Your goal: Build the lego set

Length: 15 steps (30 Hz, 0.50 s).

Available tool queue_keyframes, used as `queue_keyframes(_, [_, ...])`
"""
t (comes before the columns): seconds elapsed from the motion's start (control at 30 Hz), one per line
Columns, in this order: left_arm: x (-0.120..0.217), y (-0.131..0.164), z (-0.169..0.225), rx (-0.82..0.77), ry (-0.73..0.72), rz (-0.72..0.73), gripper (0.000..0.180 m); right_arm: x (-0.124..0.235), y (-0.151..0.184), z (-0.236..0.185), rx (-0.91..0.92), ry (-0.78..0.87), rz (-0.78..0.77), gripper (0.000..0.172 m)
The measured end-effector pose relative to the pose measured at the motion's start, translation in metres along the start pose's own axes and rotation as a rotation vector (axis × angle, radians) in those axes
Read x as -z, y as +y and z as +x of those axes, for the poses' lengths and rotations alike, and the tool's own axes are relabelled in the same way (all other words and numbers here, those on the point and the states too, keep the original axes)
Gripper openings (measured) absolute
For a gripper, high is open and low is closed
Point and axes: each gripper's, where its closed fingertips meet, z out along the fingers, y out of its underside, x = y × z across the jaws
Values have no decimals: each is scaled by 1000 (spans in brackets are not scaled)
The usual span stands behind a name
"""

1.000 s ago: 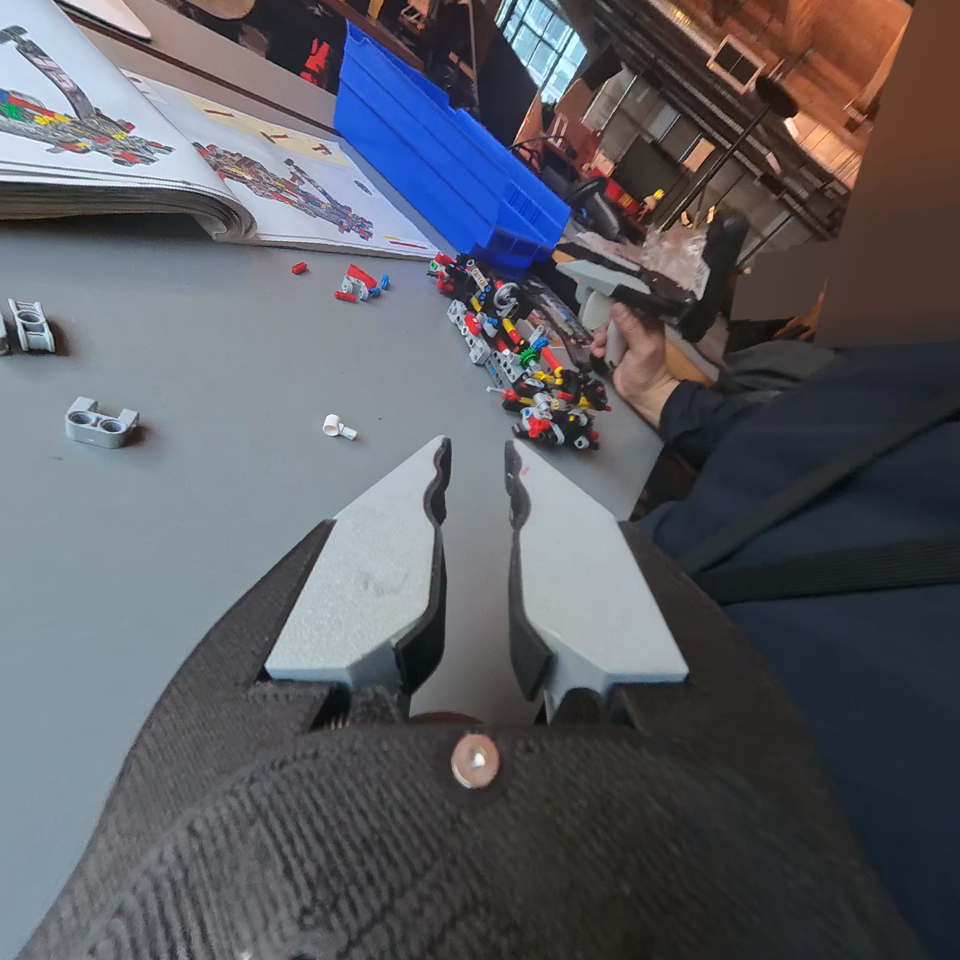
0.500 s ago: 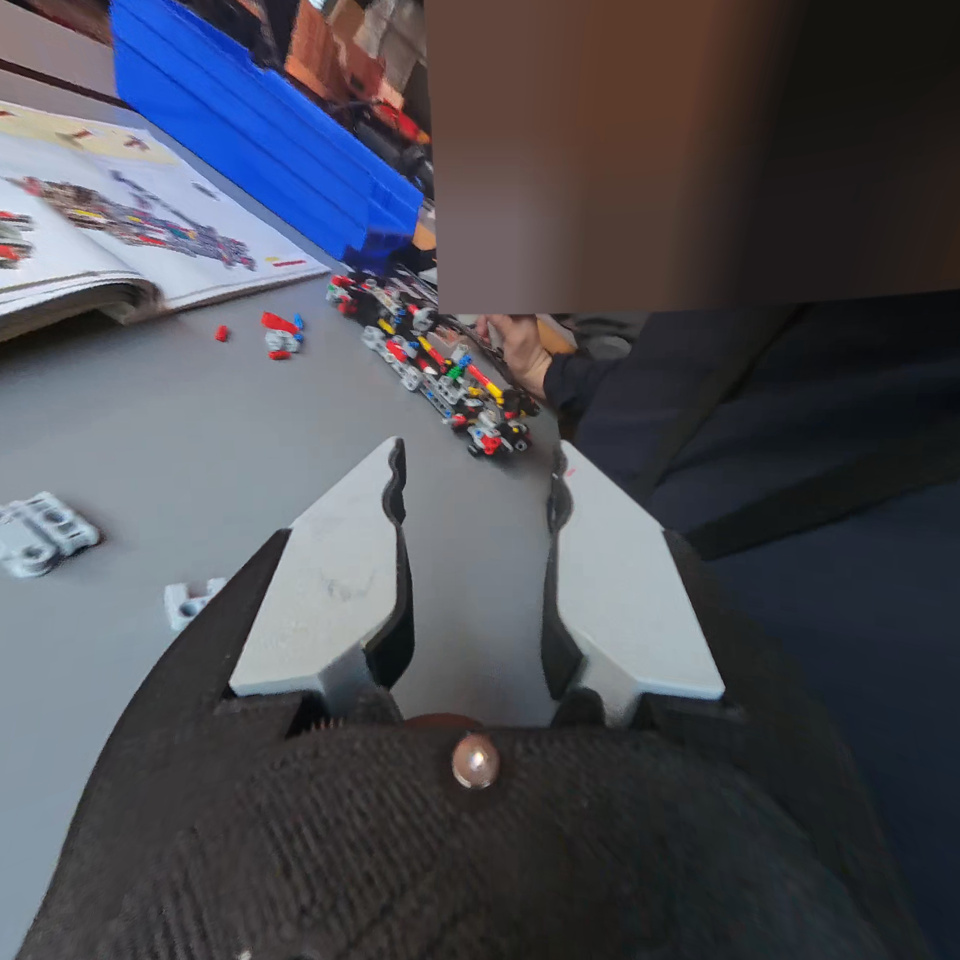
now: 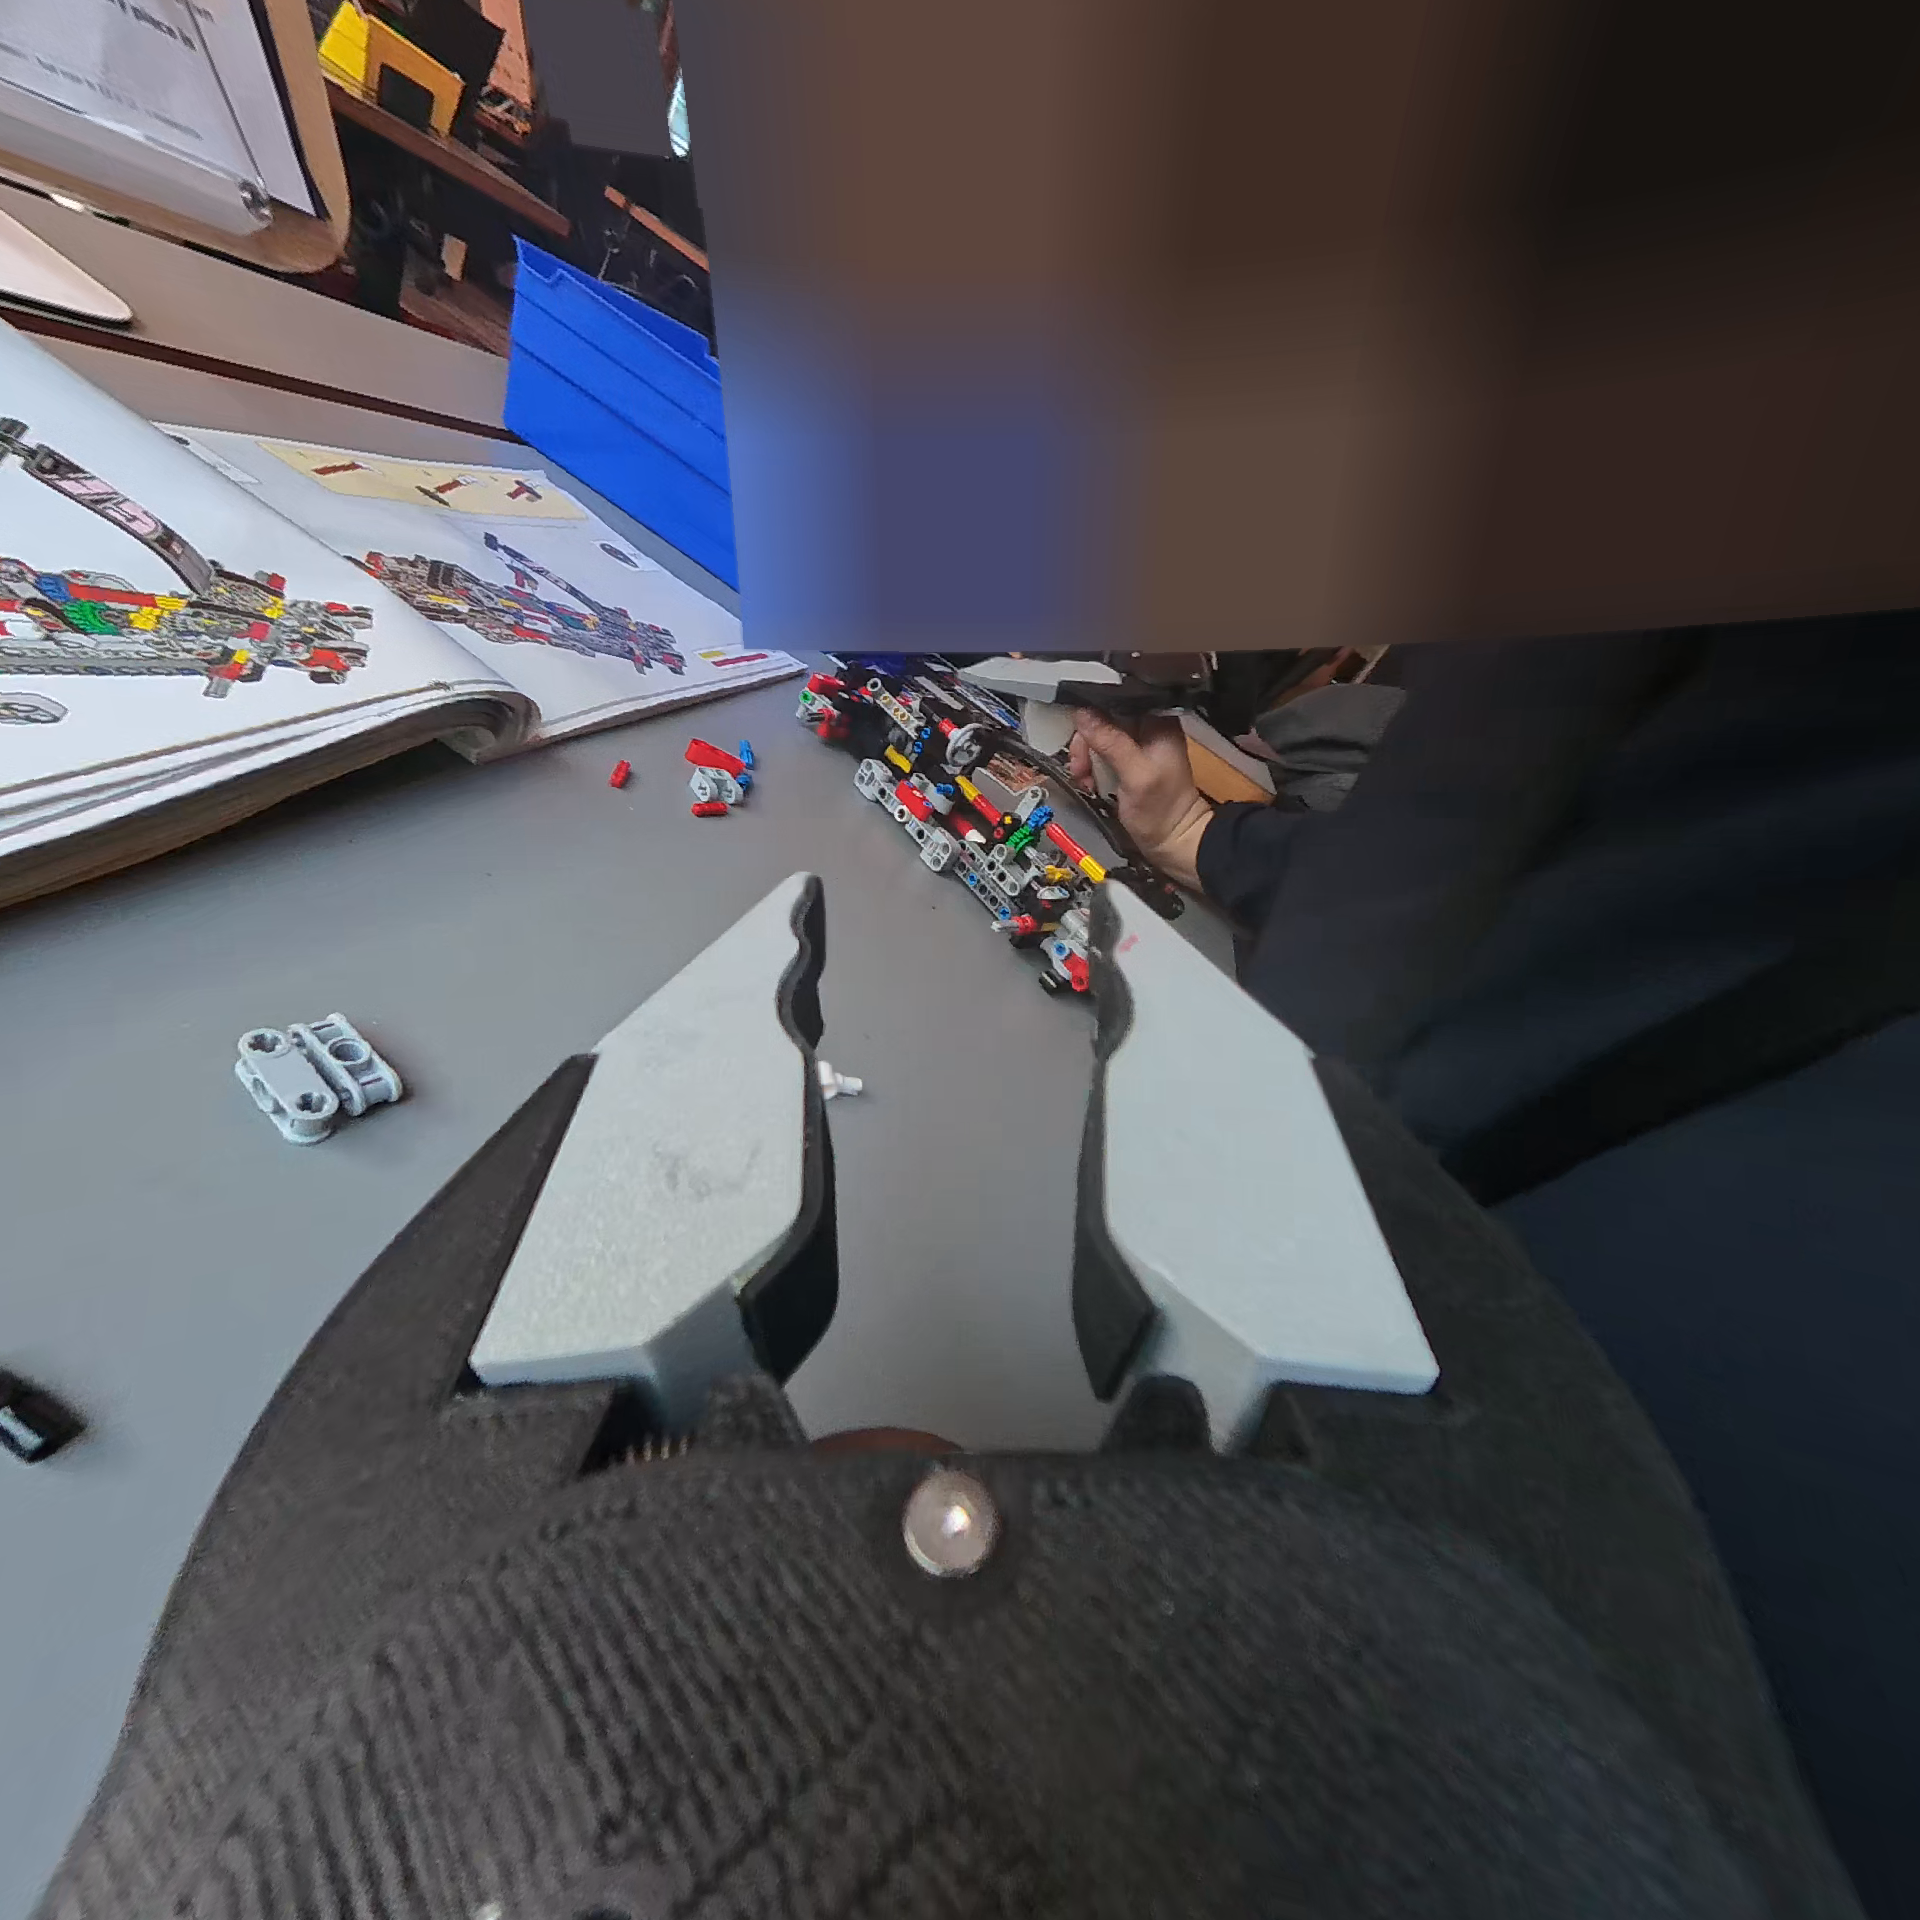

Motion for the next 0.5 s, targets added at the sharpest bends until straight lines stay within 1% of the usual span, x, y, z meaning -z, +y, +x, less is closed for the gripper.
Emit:
queue_keyframes(0.1, [2, -4, -2, -20, -17, 23, 48, 5, -6, 1, -26, -19, 47, 55])
queue_keyframes(0.23, [6, -8, -2, -61, -42, 47, 47, 13, -19, -8, 8, -45, 135, 50])
queue_keyframes(0.37, [9, -10, -7, -102, -107, 57, 47, 21, -30, -24, 58, -101, 206, 48])
queue_keyframes(0.5, [14, -11, -15, -145, -194, 58, 47, 30, -37, -35, 14, -199, 262, 49])
